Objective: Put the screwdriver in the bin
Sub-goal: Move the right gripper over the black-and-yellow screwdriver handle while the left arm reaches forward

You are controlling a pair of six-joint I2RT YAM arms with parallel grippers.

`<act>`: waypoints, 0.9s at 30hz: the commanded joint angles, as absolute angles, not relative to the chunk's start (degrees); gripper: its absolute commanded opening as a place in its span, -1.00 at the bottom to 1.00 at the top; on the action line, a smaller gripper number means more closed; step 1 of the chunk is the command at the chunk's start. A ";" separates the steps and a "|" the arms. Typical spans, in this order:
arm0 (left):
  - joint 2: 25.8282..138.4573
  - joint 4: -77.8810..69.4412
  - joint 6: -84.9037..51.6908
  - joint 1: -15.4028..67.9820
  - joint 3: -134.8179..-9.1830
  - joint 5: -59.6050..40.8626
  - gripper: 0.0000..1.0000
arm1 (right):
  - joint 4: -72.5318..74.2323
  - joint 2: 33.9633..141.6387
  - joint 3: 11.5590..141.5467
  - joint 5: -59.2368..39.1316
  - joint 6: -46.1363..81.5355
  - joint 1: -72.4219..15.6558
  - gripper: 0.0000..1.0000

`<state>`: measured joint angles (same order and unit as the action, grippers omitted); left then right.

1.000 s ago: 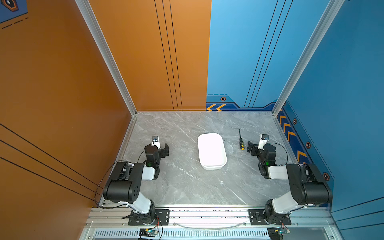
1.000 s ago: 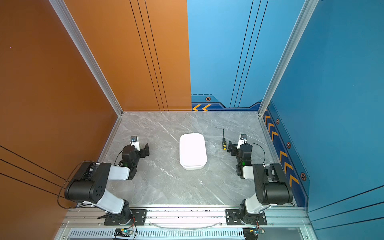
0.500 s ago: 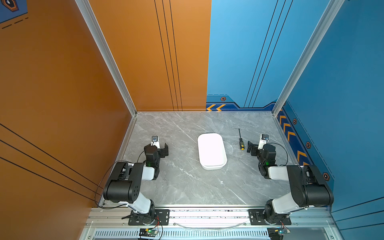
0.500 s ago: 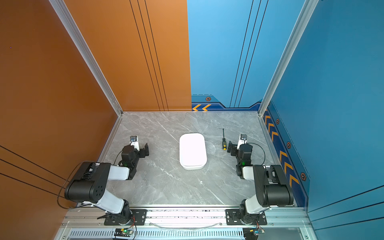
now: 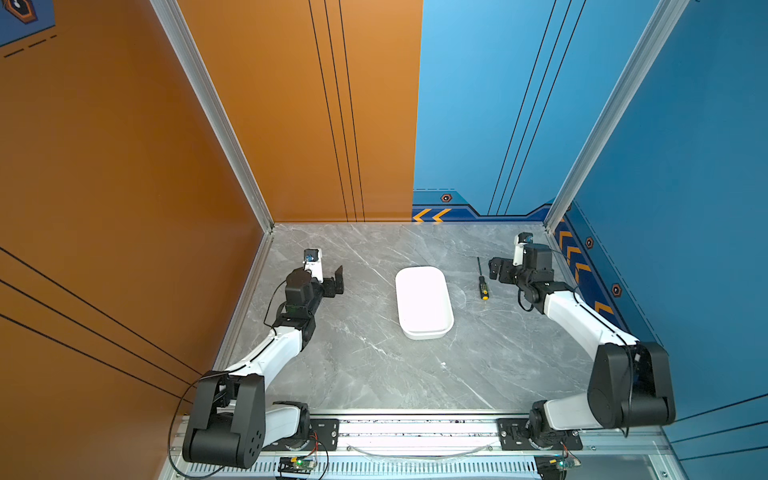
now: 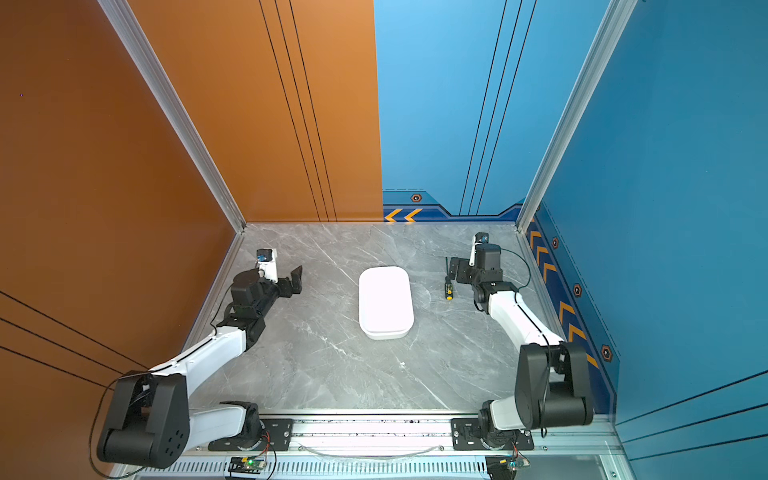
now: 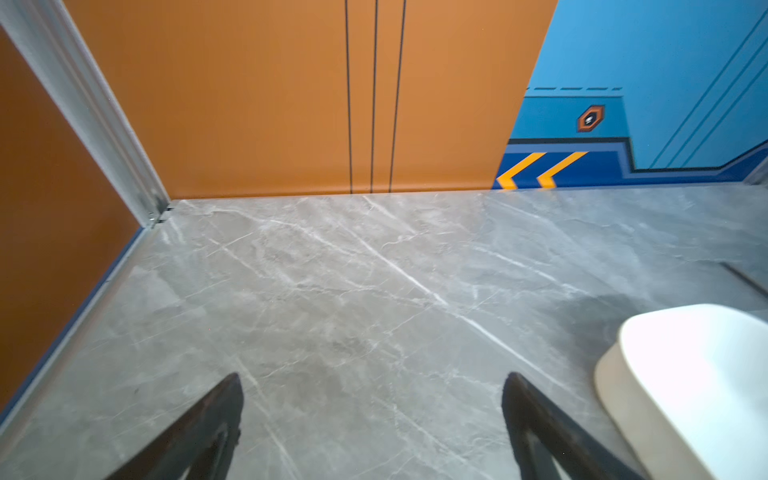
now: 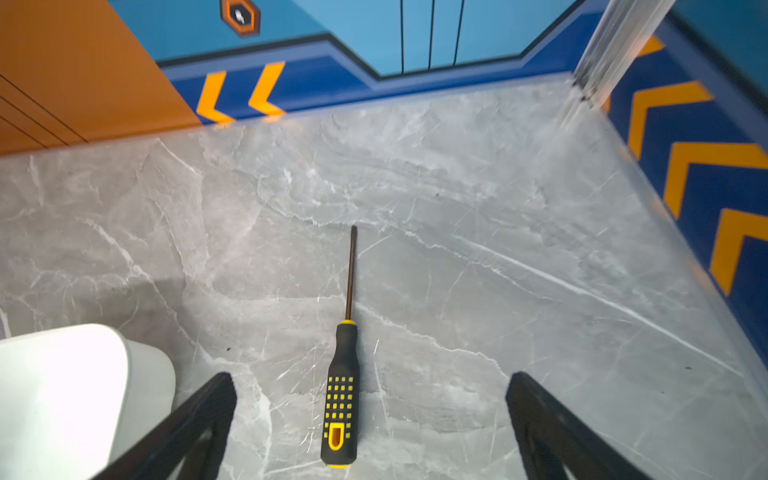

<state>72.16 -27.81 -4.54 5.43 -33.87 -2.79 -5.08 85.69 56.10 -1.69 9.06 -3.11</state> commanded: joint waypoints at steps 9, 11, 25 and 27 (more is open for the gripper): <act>78.49 -21.31 -15.87 12.76 -37.73 -21.80 0.96 | -26.35 104.60 70.79 -1.54 10.33 -6.09 0.96; 79.48 -22.14 -17.14 13.17 -37.61 -23.50 0.96 | -27.64 106.55 72.54 -0.32 9.96 -6.93 0.89; 81.91 -22.24 -19.29 17.48 -35.16 -22.52 0.96 | -29.44 112.91 77.17 3.16 10.95 -8.99 0.79; 82.15 -22.24 -19.07 18.09 -35.35 -22.04 0.96 | -29.53 113.44 77.45 3.16 10.98 -8.88 0.77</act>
